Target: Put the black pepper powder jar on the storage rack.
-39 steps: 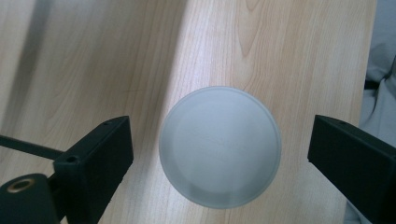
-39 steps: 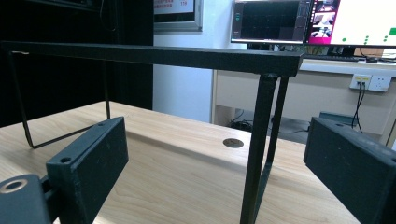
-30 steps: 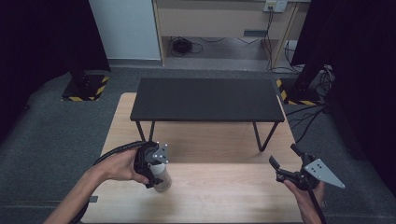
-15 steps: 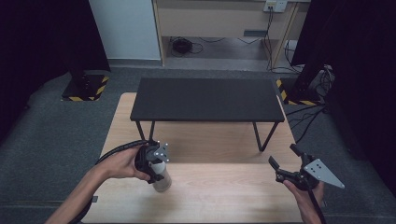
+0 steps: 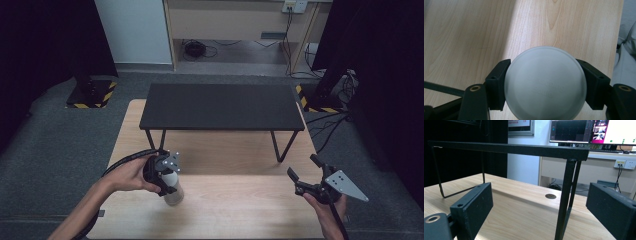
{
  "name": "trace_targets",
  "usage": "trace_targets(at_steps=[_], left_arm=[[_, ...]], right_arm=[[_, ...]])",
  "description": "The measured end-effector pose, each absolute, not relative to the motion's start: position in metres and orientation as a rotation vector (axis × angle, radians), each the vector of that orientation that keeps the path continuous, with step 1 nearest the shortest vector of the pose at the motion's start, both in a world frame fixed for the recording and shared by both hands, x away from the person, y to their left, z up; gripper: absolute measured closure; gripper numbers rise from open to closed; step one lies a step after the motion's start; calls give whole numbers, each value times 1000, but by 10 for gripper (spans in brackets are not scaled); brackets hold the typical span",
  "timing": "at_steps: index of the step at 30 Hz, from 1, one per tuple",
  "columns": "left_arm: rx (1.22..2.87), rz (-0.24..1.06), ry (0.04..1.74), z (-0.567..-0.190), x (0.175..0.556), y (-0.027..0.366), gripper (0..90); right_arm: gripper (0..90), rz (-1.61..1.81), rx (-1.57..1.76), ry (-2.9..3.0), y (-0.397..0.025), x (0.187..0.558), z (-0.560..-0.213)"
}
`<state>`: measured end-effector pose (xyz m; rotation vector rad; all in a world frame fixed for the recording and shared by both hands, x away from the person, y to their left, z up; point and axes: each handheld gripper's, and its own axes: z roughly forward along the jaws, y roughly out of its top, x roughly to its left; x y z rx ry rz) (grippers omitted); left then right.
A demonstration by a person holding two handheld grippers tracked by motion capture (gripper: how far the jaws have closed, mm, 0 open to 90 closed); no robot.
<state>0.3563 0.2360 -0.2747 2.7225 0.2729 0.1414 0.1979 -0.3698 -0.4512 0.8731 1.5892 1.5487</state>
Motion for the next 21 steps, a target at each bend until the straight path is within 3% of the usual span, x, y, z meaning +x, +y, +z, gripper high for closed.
trace_targets(at_steps=[12, 21], left_arm=[[2696, 106, 247, -264, 357, 235, 330], [2663, 130, 175, -210, 351, 230, 330]], right_arm=[[72, 1549, 872, 1599, -369, 199, -451], [73, 1551, 871, 1602, -369, 199, -451]])
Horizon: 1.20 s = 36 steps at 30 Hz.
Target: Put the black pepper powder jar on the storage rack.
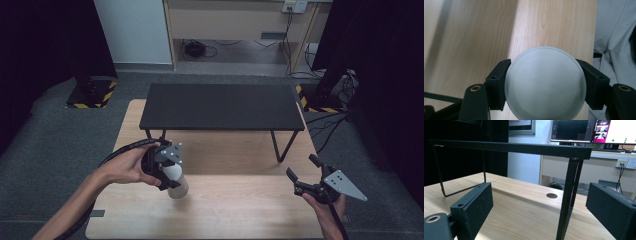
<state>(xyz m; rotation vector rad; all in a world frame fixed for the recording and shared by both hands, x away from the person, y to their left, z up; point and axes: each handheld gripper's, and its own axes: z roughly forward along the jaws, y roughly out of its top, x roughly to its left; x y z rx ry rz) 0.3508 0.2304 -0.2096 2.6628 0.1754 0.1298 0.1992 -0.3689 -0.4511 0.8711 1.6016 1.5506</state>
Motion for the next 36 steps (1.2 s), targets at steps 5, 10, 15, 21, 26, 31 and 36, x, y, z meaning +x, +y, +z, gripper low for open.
trace_targets(at_steps=[5, 10, 15, 21, 26, 31, 36], left_arm=[[2651, 141, 126, -172, 345, 225, 329], [2636, 145, 91, -141, 342, 222, 329], [2638, 157, 51, -101, 336, 215, 329], [2647, 158, 16, -65, 330, 205, 329], [2650, 165, 17, -42, 327, 199, 328], [2651, 193, 37, -19, 325, 193, 329], [2628, 215, 77, -8, 332, 193, 329]], right_arm=[[72, 1550, 871, 1602, -369, 200, -451], [72, 1552, 870, 1602, -369, 199, -451], [72, 1553, 871, 1605, -368, 200, -452], [73, 1555, 873, 1607, -368, 201, -452], [72, 1557, 874, 1608, -368, 202, -452], [73, 1558, 872, 1608, -368, 202, -452], [73, 1559, 873, 1605, -369, 202, -452]])
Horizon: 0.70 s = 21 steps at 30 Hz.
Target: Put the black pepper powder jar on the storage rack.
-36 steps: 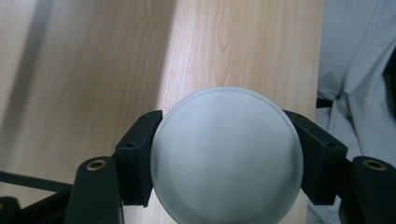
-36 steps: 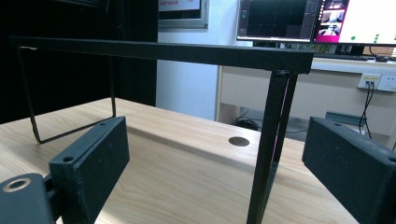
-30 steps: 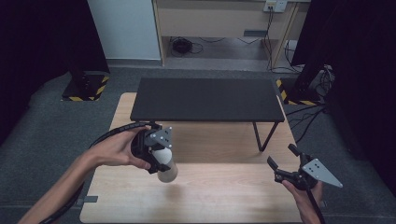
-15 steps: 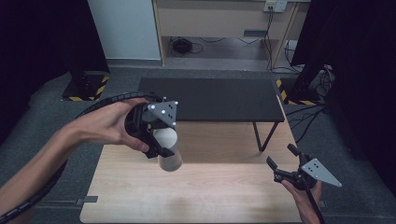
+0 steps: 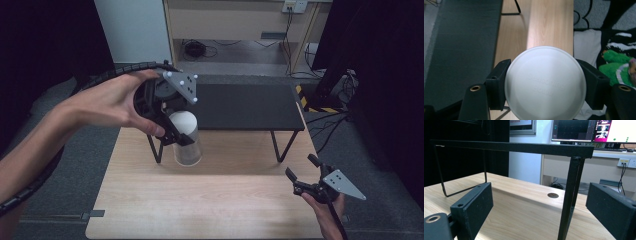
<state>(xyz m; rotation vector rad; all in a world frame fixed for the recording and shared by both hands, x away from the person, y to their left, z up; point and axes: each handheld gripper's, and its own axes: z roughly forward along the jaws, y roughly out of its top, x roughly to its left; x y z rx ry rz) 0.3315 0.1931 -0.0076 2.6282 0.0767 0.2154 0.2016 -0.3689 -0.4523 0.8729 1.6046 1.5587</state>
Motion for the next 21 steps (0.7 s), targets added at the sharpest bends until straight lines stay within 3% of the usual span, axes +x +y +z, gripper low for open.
trace_targets(at_steps=[21], left_arm=[[2533, 290, 337, -1, 398, 210, 329]], right_arm=[[73, 1560, 867, 1610, -371, 202, -452]])
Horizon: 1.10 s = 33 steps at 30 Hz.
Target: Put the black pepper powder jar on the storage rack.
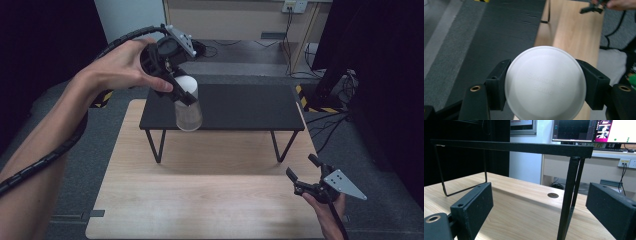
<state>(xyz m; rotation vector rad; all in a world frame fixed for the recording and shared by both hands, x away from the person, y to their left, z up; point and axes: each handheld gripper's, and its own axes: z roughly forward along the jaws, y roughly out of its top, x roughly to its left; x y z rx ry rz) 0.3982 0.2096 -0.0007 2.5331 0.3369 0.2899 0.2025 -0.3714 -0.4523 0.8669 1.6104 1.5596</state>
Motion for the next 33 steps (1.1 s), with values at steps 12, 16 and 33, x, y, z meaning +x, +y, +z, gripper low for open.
trace_targets(at_steps=[12, 16, 33], left_arm=[[2478, 377, 558, -8, 434, 223, 330], [2440, 389, 640, -16, 446, 229, 330], [2441, 404, 779, -41, 475, 239, 330]], right_arm=[[73, 1561, 867, 1606, -373, 203, -452], [73, 1560, 865, 1607, -373, 203, -452], [73, 1561, 872, 1603, -375, 203, -453]])
